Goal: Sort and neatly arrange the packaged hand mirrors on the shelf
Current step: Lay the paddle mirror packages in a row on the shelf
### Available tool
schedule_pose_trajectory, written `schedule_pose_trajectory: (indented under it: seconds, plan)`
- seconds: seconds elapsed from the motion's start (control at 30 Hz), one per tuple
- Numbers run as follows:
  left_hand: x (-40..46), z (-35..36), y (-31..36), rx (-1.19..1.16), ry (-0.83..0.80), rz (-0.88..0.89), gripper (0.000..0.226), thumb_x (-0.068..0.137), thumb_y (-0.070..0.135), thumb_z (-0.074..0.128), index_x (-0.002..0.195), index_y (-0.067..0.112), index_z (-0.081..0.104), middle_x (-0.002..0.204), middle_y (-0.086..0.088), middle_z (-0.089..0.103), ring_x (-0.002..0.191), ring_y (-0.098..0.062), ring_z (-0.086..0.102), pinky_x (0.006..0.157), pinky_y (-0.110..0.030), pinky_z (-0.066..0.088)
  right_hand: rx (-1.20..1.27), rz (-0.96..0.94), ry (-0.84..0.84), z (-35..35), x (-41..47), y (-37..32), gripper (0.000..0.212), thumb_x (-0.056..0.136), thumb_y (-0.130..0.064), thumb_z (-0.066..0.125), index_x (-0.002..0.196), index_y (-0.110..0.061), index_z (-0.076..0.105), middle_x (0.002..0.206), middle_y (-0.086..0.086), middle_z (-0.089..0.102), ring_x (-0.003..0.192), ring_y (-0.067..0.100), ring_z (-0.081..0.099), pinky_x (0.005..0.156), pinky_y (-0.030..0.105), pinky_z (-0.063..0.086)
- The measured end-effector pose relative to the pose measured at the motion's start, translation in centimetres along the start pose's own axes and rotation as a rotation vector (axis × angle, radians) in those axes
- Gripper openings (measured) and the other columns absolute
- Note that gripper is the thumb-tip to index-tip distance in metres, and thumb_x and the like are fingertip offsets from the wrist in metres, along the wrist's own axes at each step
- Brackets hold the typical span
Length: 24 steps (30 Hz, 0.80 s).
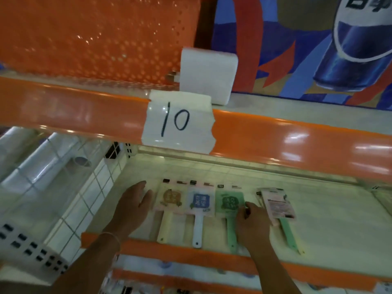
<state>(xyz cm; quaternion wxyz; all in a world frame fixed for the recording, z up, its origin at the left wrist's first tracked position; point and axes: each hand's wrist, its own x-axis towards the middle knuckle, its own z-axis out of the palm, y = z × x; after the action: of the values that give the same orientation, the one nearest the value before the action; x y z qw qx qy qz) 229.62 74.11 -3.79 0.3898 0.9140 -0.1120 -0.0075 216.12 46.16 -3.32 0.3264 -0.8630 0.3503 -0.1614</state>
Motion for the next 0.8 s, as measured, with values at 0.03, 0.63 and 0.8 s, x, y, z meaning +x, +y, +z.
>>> schedule_pose_trajectory:
  seconds: [0.03,0.63,0.8]
  plan:
    - [-0.1,0.2,-0.4,0.018,-0.014,0.018,0.046,0.097,0.032,0.049,0.135,0.007,0.049,0.136,-0.012,0.052,0.127,-0.026,0.045,0.106,-0.038,0.034,-0.050,-0.012,-0.001,0.3,0.0,0.0,0.020,0.092,-0.021,0.053,0.074,-0.014,0.056,0.067,0.006,0.054,0.059,0.022,0.051,0.046,0.025,0.031]
    - [0.6,1.7,-2.3,0.304,-0.078,0.173,0.066,0.090,0.053,0.020,0.117,0.012,0.065,0.133,-0.015,0.055,0.134,-0.033,0.038,0.110,-0.052,0.031,-0.308,-0.222,0.177,2.9,-1.5,1.6,0.026,0.081,-0.019,0.072,0.107,-0.020,0.074,0.105,0.013,0.067,0.094,0.039,0.054,0.070,0.042,0.053]
    - [0.6,1.7,-2.2,0.310,-0.073,0.185,0.065,0.090,0.052,0.022,0.112,0.012,0.068,0.131,-0.018,0.055,0.132,-0.036,0.040,0.108,-0.052,0.032,-0.255,-0.200,0.153,2.7,-1.6,1.5,0.027,0.083,-0.021,0.069,0.110,-0.021,0.073,0.105,0.013,0.063,0.091,0.035,0.055,0.074,0.041,0.052]
